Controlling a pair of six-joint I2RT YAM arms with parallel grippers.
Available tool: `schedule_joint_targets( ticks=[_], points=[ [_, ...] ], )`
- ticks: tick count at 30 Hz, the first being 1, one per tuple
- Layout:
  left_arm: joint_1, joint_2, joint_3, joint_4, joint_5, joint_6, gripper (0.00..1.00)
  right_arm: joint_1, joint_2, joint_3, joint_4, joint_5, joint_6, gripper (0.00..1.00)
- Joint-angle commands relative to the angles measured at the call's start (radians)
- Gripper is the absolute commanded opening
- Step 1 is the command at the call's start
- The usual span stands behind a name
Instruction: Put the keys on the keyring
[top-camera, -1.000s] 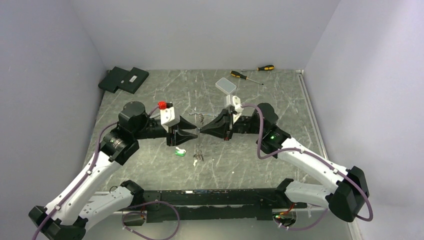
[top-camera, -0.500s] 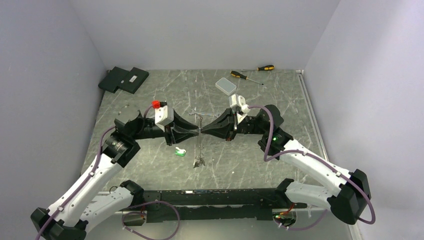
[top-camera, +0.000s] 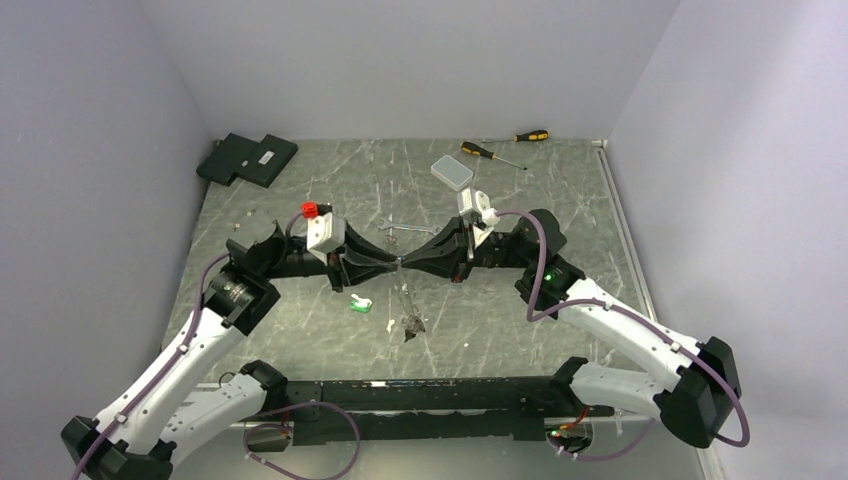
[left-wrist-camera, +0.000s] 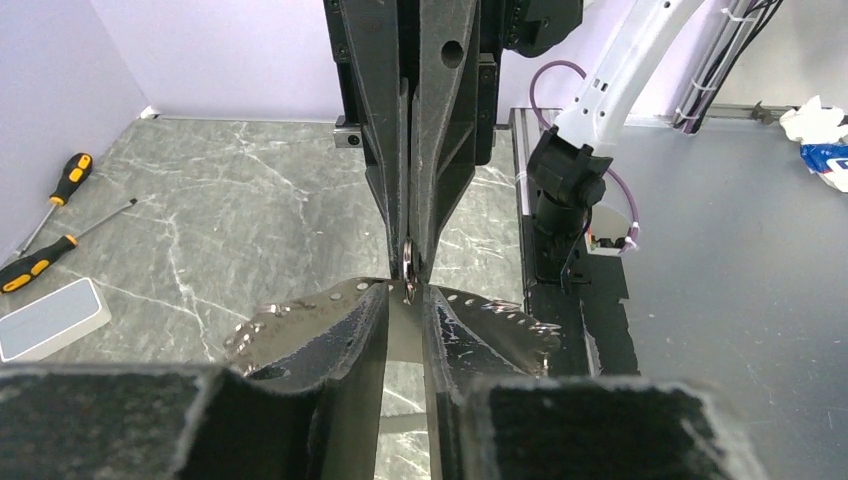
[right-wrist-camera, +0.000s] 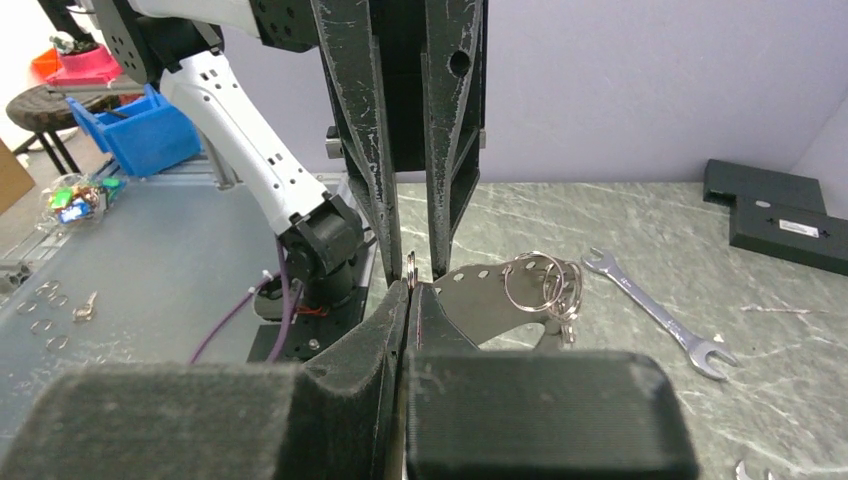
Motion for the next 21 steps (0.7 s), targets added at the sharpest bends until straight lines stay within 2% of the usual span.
schedule_joint_targets(
  ticks=[1,6,11,15,20,21],
  points=[
    [0.005,0.008,0.009,0.047,0.033,-0.015,0.23,0.004,0.003,0.025,0.088,-0.019,0.013,0.00],
    [0.005,0.017,0.012,0.055,0.033,-0.019,0.21,0.004,0.007,0.022,0.103,-0.019,0.020,0.00],
    [0.005,0.024,0.012,0.048,0.035,-0.016,0.15,0.004,0.010,0.022,0.114,-0.023,0.027,0.00],
    [0.005,0.027,0.016,0.038,0.043,0.000,0.00,0.004,0.010,0.021,0.129,-0.025,0.037,0.00],
    [0.005,0.027,0.019,0.021,0.033,0.008,0.00,0.004,0.016,0.023,0.128,-0.021,0.047,0.00],
    [0.005,0.026,0.022,0.014,0.026,0.007,0.00,0.003,0.016,0.022,0.125,-0.020,0.046,0.04]
  ],
)
